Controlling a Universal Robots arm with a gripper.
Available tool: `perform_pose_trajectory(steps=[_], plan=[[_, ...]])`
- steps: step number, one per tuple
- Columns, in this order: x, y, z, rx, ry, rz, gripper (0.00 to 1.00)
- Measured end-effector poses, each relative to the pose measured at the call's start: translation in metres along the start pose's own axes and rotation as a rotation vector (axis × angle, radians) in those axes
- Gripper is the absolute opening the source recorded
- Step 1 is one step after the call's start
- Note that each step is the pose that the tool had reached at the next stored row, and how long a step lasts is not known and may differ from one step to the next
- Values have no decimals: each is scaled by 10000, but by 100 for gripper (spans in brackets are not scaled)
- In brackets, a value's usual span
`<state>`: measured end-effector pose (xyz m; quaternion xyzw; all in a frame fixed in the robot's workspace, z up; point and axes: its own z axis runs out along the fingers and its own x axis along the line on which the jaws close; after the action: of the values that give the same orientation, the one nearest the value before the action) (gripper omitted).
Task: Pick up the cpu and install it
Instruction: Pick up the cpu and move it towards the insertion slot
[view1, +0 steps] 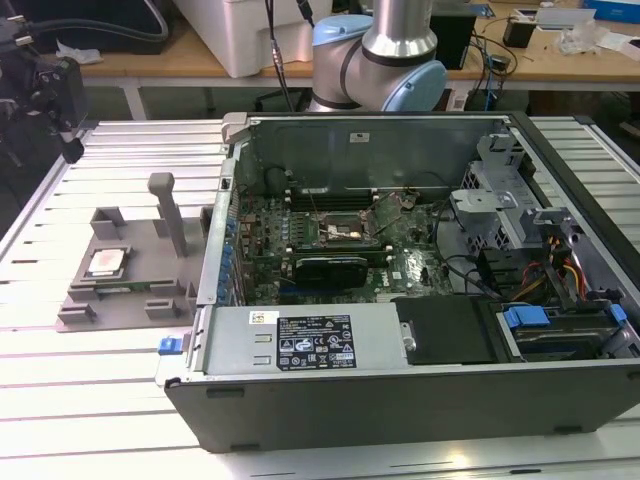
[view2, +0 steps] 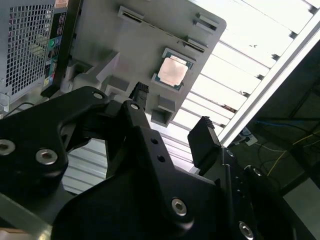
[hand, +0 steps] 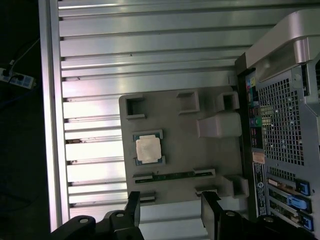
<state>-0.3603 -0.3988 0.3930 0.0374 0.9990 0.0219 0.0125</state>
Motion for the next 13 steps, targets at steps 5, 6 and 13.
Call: perform_pose_trajectory(steps=[5,6,13], plan=[[1,10,2,50,-3,2,60],[-1,15,5,63,-4,-1,60],[2,42,108,91,-3,-2,60]])
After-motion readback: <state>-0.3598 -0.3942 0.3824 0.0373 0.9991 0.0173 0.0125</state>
